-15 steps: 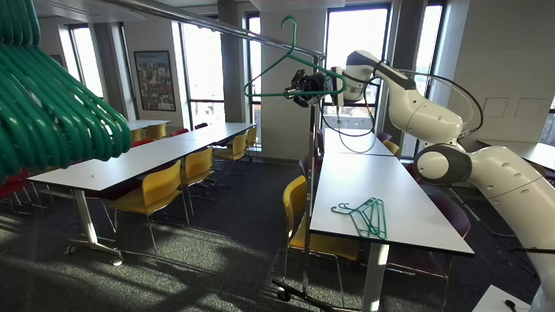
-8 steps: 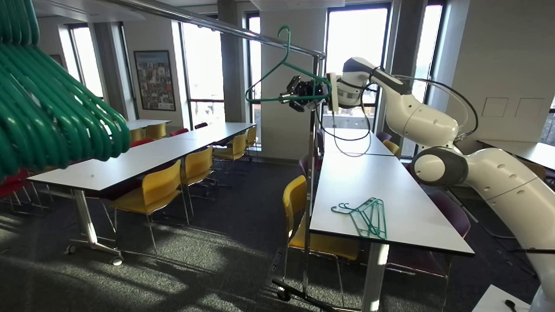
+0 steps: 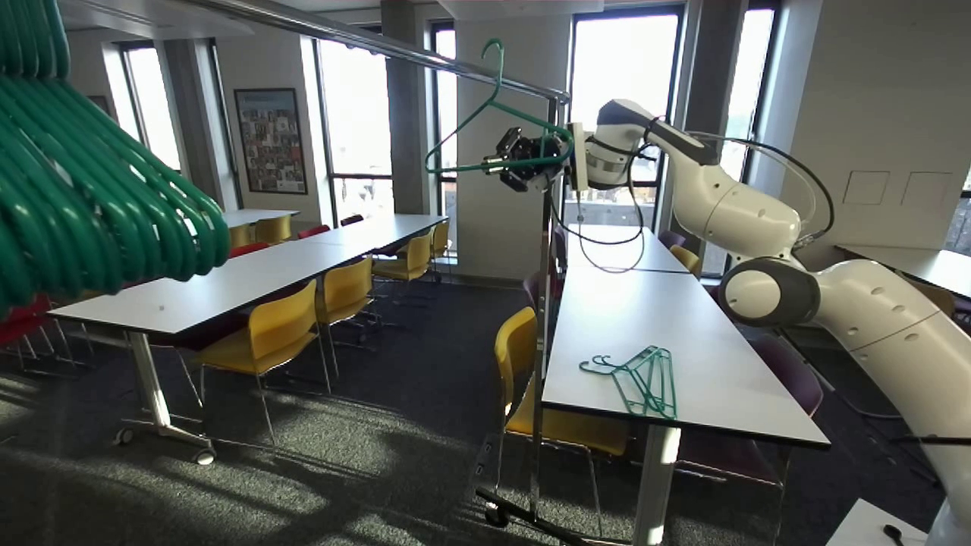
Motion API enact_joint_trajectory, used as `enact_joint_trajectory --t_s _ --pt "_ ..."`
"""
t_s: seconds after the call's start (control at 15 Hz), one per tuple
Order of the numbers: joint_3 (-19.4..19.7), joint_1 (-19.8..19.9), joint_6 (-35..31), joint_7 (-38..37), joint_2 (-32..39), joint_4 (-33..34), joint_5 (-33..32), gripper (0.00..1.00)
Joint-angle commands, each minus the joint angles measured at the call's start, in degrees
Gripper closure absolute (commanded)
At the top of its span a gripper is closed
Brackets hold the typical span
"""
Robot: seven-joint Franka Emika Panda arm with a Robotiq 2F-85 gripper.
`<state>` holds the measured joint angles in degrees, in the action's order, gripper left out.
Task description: Put one hanger from the table on the rail.
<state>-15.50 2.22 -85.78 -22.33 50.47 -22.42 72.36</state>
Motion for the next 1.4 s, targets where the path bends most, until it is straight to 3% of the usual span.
enact_joint_trajectory --t_s 0.0,0.4,0.67,1.33 --pt "-2.2 0.1 -3.7 -4.7 -0.9 0.3 1.9 0.97" --pt "0.6 -1.4 -10.3 -9.2 -2.4 -0.1 -2.9 0.97" --pt "0.6 -1.7 -10.0 -10.9 -2.1 -0.5 -6.2 0.97" --pt "0.0 -1.4 -8.0 -11.1 0.0 0.4 -7.4 0.97"
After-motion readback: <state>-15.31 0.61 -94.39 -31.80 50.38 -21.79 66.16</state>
